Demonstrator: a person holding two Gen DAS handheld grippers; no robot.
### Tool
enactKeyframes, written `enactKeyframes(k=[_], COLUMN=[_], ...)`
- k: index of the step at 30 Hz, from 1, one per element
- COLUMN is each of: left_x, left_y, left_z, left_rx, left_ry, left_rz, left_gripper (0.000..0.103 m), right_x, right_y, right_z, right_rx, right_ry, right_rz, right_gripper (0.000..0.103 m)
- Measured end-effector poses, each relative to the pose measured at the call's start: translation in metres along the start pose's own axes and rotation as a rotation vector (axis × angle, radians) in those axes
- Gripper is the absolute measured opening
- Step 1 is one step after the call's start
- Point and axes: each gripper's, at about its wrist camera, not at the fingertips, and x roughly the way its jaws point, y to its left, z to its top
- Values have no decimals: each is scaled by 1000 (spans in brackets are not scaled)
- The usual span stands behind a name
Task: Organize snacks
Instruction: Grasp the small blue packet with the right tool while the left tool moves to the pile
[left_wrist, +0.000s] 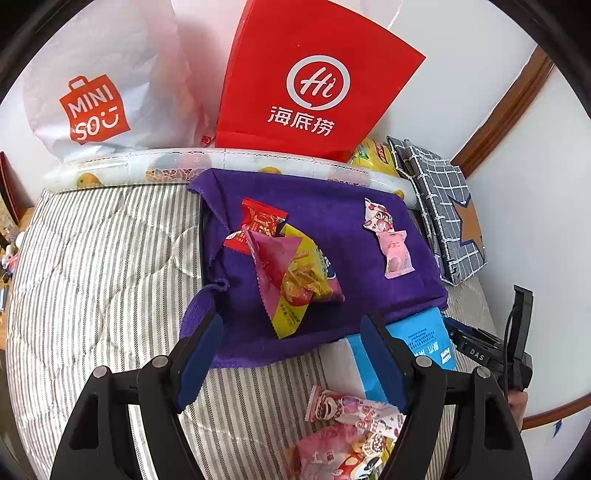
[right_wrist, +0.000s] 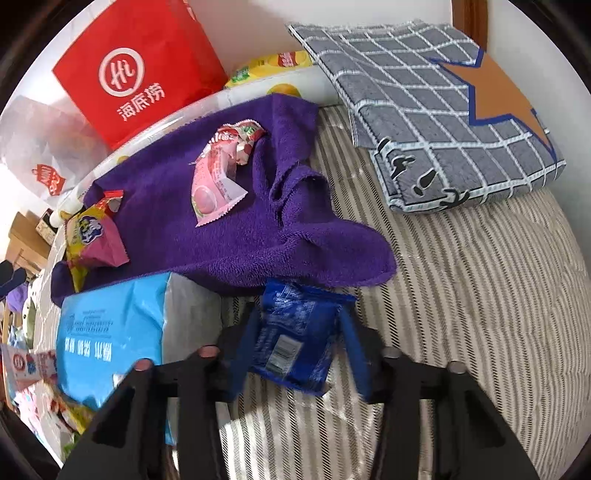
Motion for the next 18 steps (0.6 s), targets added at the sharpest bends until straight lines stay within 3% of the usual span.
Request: enactKeyframes(k=[4,13,16,18], left_x=[-7,-18,-26,-30], left_y=[-1,-5,-3,-2], left_z=[-8,-33,-40,-44], left_rx=[-2,-10,-12,-18], left_ry=[-9,-1,-14,-18], left_rz=[-1,-9,-5,-2], left_gripper=[76,75,76,76], right_x=[-20,-34,-41,-45], right_y=[-7,10,4,-2], right_z=[-13,-62,-70,-72], right_rx=[-23,-261,-249,-210], right_ry=[-20,15,-8,-26], right_rz=[-27,-20,-38,-30], right_gripper=[40,42,57,61])
